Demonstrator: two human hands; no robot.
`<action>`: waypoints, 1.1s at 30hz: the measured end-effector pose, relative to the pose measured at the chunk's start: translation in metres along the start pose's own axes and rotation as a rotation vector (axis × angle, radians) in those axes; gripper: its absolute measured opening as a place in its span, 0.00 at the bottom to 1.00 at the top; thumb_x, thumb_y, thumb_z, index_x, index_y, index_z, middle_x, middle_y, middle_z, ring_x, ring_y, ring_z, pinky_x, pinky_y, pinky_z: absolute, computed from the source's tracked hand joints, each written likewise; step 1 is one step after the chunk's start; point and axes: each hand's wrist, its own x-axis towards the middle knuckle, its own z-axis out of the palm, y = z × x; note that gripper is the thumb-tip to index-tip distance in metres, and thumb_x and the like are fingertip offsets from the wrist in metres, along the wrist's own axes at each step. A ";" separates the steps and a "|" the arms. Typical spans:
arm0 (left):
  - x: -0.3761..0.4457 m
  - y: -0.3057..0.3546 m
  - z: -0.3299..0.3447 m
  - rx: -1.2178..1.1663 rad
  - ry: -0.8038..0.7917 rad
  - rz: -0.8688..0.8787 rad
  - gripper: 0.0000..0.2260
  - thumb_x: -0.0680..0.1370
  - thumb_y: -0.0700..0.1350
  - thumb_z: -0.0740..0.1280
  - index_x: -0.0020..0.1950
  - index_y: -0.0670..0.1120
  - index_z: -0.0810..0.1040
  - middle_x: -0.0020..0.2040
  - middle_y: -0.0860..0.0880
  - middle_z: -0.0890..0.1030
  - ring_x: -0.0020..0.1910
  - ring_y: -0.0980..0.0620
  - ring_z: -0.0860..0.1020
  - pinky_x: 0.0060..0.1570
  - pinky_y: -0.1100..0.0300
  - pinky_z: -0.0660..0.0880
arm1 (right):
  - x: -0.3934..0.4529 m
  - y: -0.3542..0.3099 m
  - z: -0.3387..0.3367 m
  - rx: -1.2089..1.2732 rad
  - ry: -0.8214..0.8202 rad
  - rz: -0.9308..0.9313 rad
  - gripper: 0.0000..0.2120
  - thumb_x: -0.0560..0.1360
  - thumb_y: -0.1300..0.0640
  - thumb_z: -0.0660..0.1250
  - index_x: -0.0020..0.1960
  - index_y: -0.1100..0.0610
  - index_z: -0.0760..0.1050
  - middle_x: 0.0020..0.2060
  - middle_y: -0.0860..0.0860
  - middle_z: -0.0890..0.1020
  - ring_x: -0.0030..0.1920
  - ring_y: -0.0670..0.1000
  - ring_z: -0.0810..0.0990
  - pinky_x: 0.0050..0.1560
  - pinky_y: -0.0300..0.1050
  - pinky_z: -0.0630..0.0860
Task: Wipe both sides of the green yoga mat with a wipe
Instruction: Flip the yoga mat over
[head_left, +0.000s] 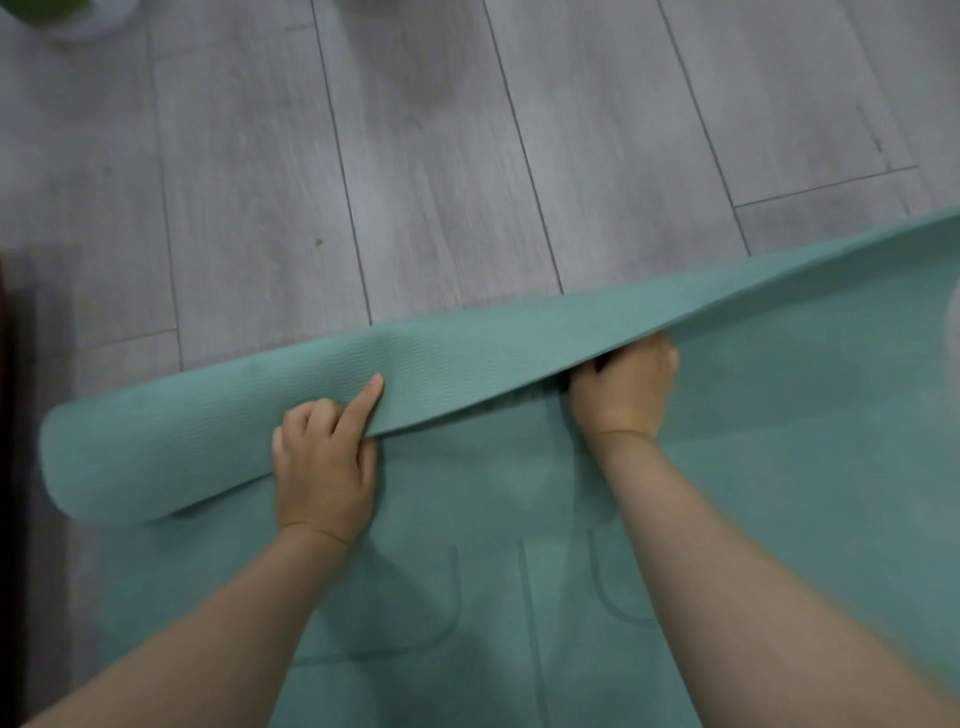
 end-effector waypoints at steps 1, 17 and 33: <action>0.001 0.000 0.001 0.007 -0.002 0.000 0.24 0.74 0.47 0.57 0.70 0.48 0.74 0.42 0.44 0.71 0.46 0.43 0.66 0.45 0.47 0.67 | 0.000 -0.001 -0.002 0.061 0.006 0.028 0.15 0.66 0.59 0.63 0.49 0.64 0.77 0.45 0.61 0.81 0.49 0.63 0.76 0.49 0.50 0.68; 0.001 0.003 -0.001 -0.010 -0.017 0.004 0.22 0.78 0.43 0.62 0.72 0.50 0.72 0.51 0.37 0.74 0.53 0.36 0.69 0.52 0.44 0.65 | -0.297 0.033 -0.040 -0.047 0.061 0.191 0.06 0.70 0.56 0.56 0.36 0.55 0.68 0.32 0.54 0.72 0.35 0.59 0.71 0.38 0.51 0.59; -0.130 0.007 -0.138 0.227 -0.364 0.653 0.14 0.83 0.46 0.57 0.62 0.42 0.79 0.56 0.40 0.78 0.59 0.38 0.74 0.58 0.48 0.71 | -0.318 0.027 -0.103 0.846 -0.092 0.459 0.02 0.78 0.58 0.61 0.49 0.52 0.67 0.30 0.52 0.74 0.24 0.48 0.71 0.29 0.42 0.66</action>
